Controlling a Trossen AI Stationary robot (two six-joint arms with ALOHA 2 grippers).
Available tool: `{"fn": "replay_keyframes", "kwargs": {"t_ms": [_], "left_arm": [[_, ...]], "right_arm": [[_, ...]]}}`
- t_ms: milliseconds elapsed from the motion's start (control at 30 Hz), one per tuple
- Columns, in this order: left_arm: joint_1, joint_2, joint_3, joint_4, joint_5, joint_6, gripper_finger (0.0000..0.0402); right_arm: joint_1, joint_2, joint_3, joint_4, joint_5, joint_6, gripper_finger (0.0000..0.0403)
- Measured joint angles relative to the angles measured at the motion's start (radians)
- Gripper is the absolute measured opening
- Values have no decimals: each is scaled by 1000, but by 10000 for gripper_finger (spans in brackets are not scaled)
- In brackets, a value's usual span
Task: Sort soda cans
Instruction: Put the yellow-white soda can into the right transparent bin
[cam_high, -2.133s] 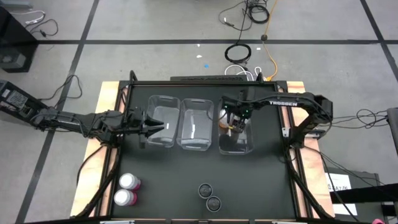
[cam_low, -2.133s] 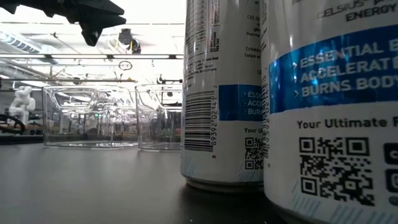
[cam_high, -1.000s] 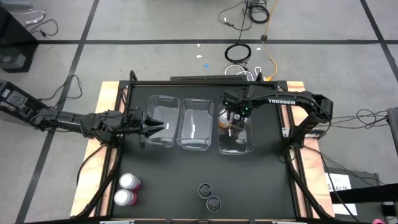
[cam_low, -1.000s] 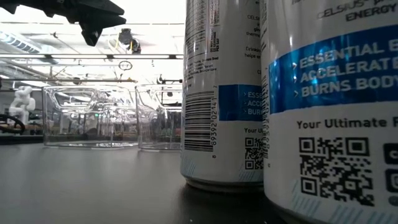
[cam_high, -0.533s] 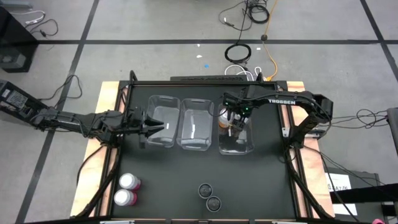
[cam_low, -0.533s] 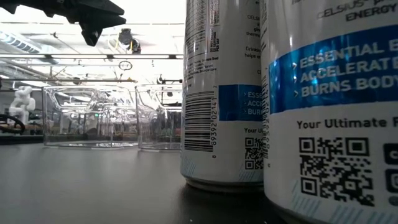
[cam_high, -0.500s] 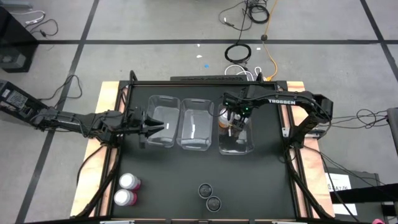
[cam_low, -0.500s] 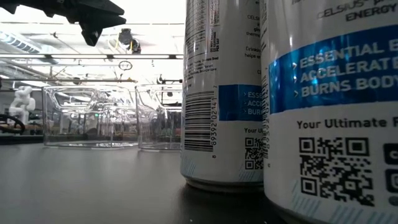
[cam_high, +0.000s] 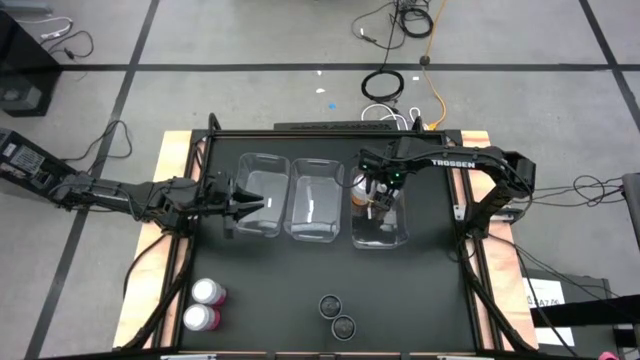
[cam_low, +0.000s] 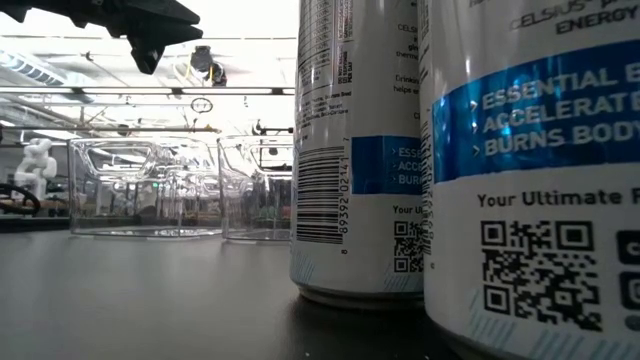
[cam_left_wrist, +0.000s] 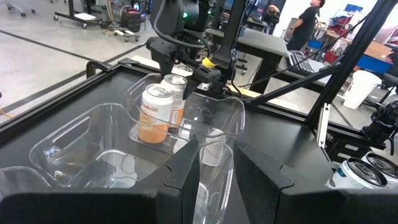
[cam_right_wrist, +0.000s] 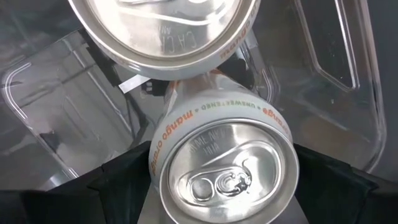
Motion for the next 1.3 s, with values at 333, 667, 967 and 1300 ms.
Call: {"fn": "replay_keyframes", "kwargs": {"t_ms": [333,667,967,1300], "left_arm": [[0,0,0,0,0,0,109],[0,0,0,0,0,0,109],[0,0,0,0,0,0,109],[0,0,0,0,0,0,109]], "right_arm": [[0,0,1,-43,-2,31,357],[0,-45,1,-43,-2,43,395],[0,-147,1,-48,-1,107,397],[1,-301,1,-52,1,263,397]]}}
